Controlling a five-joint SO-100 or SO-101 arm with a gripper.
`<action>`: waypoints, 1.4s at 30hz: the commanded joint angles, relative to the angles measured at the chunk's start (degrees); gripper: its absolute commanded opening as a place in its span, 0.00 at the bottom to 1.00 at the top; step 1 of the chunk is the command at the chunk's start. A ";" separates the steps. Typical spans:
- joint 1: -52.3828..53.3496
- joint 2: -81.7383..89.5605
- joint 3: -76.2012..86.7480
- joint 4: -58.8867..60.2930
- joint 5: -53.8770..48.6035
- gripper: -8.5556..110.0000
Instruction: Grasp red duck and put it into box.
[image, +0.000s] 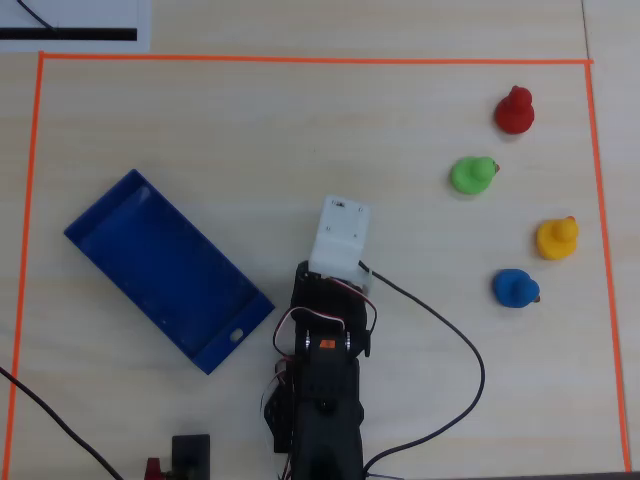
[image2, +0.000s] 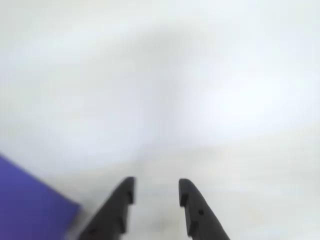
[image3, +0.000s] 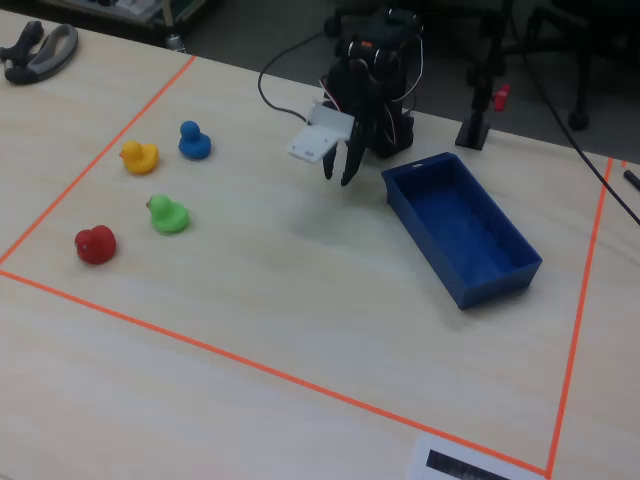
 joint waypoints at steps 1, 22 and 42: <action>3.96 -14.77 -12.74 -6.86 -0.26 0.24; 27.51 -83.06 -79.28 -55.20 -15.82 0.37; 31.29 -132.36 -120.67 -55.55 -22.85 0.37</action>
